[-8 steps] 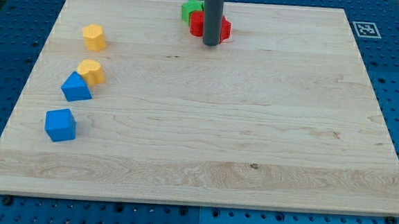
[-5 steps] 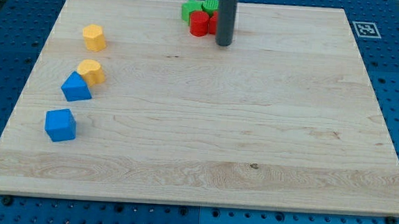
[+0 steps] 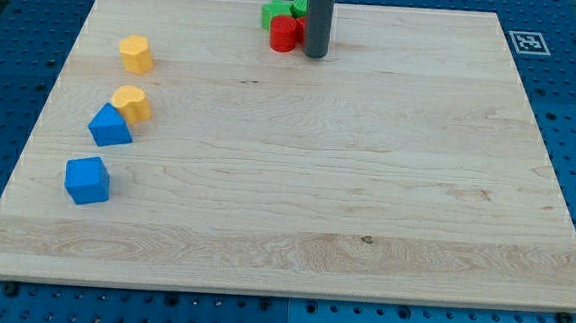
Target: Adjust the blue cube vertically towards red star
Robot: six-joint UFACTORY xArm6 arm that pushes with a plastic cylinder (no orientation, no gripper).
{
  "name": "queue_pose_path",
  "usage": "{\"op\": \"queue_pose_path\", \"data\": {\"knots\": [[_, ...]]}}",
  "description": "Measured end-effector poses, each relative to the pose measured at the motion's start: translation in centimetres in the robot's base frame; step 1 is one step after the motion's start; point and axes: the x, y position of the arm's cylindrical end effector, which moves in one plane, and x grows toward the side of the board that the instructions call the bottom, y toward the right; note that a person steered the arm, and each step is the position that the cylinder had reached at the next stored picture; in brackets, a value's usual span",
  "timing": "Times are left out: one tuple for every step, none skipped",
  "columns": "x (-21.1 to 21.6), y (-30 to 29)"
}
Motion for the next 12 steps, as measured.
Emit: {"op": "queue_pose_path", "data": {"knots": [[2.3, 0.7], [7.7, 3.4], [9.4, 4.1], [11.6, 4.0], [14.4, -0.6], [17.7, -5.9], [22.2, -8.8], [28.5, -12.2], [32.0, -18.7], [31.8, -26.2], [29.4, -31.6], [25.2, -32.5]]}}
